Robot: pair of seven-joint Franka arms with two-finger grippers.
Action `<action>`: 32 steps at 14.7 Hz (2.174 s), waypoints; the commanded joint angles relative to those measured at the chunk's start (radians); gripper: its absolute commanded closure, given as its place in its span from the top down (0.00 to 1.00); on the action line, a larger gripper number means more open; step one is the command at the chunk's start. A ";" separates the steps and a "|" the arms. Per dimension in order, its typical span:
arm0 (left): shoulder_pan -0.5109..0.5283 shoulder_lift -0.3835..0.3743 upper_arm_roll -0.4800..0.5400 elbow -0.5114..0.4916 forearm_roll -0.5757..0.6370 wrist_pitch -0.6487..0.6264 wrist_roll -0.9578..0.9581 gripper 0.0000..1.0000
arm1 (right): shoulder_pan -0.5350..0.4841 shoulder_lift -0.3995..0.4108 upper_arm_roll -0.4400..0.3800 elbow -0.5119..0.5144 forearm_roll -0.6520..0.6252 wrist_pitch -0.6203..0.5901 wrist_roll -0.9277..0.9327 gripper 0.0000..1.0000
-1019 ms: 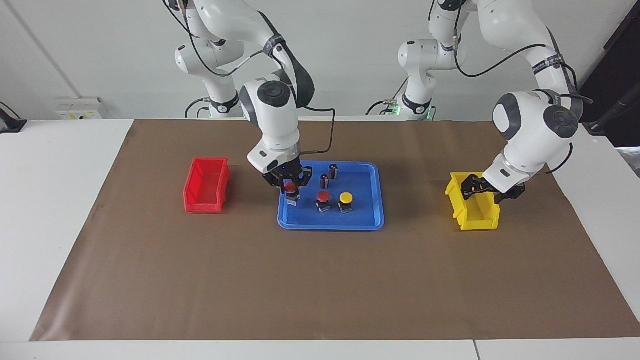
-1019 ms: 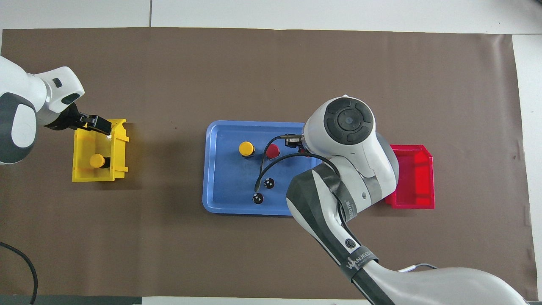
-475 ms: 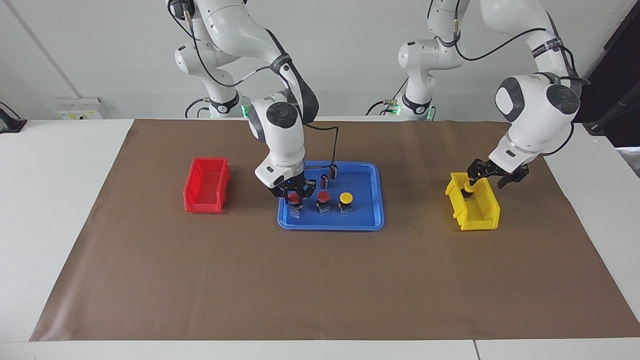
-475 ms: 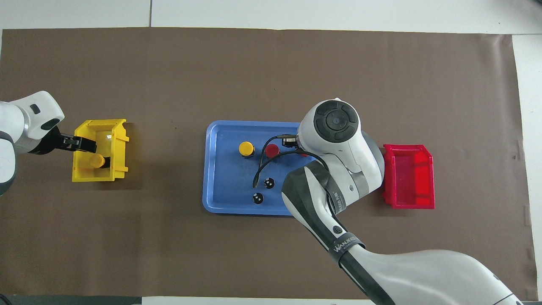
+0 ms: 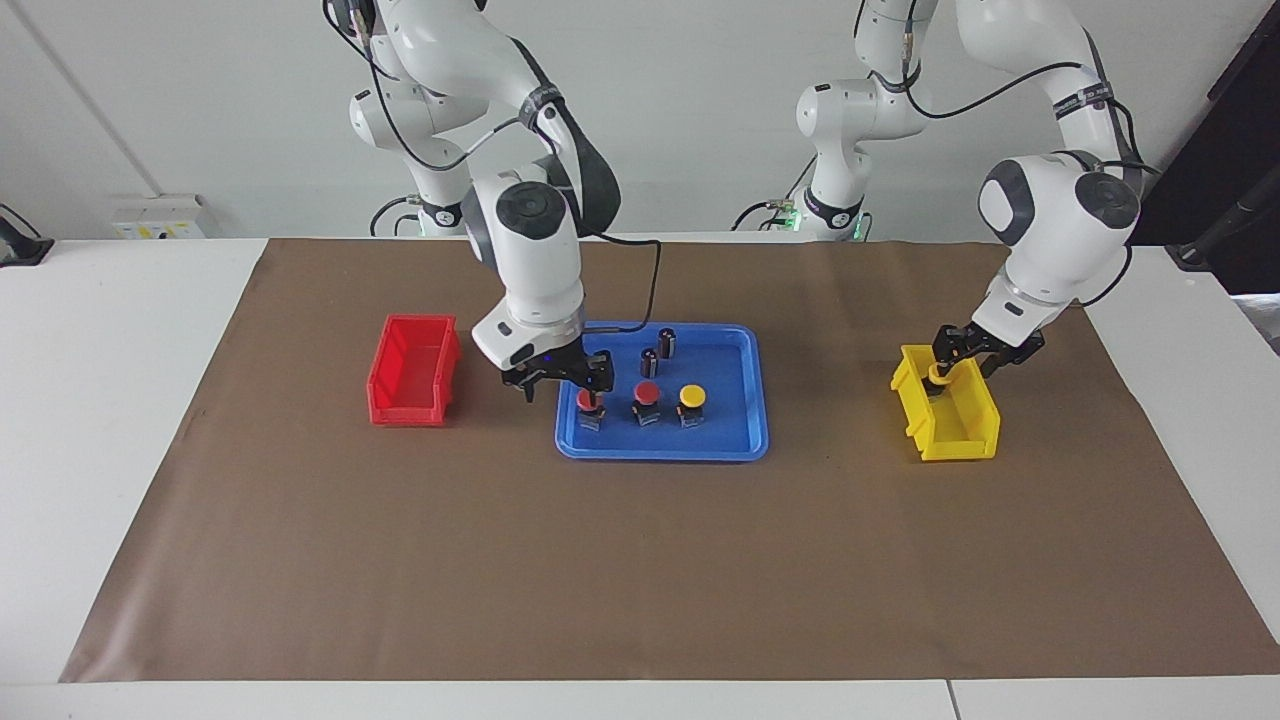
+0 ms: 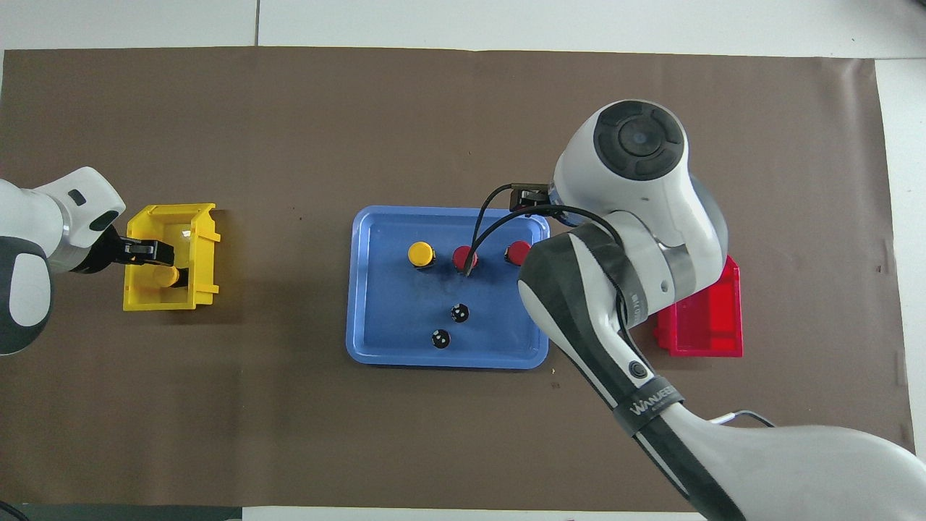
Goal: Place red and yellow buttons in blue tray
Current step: 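Withdraw the right gripper while the left gripper grasps the second yellow button, then lift the second yellow button and carry it over the tray with the left gripper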
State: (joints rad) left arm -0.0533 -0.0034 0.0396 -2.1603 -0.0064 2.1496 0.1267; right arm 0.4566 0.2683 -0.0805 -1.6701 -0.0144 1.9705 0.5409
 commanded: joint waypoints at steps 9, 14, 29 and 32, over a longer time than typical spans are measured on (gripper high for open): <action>0.000 -0.041 0.005 -0.072 0.023 0.050 -0.021 0.56 | -0.355 -0.256 0.008 0.156 -0.005 -0.455 -0.343 1.00; 0.000 -0.053 0.005 -0.111 0.023 0.081 -0.024 0.57 | -0.447 -0.314 0.010 -0.002 -0.013 -0.384 -0.476 1.00; 0.012 -0.047 0.006 -0.087 0.023 0.075 -0.030 0.01 | -0.509 -0.317 -0.007 0.032 -0.032 -0.421 -0.559 1.00; 0.004 -0.061 0.002 0.142 0.023 -0.242 -0.032 0.01 | -0.512 -0.317 -0.007 0.029 -0.030 -0.426 -0.559 1.00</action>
State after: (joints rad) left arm -0.0439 -0.0374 0.0448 -2.1715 -0.0064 2.1098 0.1145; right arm -0.0413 -0.0329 -0.0928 -1.6242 -0.0409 1.5356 0.0103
